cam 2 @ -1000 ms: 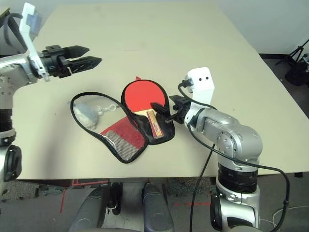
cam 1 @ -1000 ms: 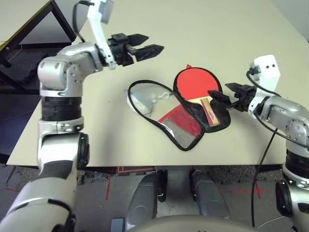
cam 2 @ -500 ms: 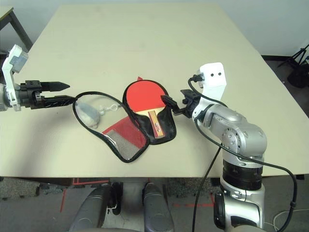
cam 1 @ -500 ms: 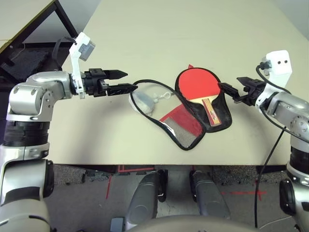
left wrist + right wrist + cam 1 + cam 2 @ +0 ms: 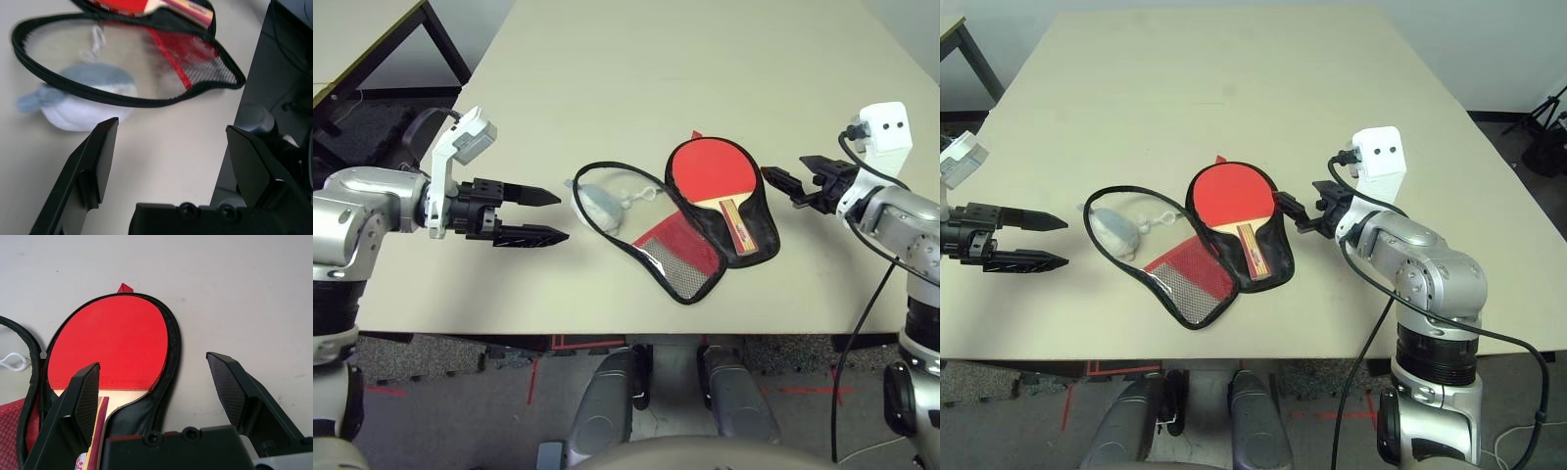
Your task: Store the ping-pong paddle in its case and zip it.
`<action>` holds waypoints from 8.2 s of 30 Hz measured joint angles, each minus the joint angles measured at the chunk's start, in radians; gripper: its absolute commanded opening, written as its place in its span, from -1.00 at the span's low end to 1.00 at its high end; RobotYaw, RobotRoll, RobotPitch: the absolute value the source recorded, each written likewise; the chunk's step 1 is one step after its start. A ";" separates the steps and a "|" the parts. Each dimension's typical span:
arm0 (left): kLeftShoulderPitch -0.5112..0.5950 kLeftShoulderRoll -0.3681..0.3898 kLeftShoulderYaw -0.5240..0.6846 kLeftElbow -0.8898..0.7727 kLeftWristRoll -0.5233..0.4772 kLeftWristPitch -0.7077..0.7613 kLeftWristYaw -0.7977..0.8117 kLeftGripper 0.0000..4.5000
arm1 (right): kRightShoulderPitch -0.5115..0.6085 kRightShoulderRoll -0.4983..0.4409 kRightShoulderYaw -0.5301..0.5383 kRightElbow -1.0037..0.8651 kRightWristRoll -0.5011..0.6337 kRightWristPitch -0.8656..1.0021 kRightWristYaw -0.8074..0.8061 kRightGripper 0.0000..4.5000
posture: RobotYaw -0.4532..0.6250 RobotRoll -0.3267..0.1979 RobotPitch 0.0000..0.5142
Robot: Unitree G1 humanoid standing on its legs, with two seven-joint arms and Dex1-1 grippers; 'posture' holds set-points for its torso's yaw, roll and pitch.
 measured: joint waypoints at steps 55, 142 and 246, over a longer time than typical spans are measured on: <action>-0.631 -0.831 -0.072 0.689 0.222 -0.489 0.349 1.00 | -0.173 0.103 -0.184 0.117 0.054 0.078 -0.227 1.00 | -0.33 0.25 -0.24; -0.277 -0.699 -0.080 0.063 0.099 -0.083 0.533 1.00 | 0.256 0.075 0.043 0.260 1.336 -0.147 -0.890 -1.00 | -0.26 0.25 -0.15; -0.308 -0.699 -0.095 0.220 0.148 -0.220 0.532 1.00 | 0.004 -0.456 0.469 -0.194 0.568 -0.075 -0.098 0.98 | -0.42 0.25 -0.10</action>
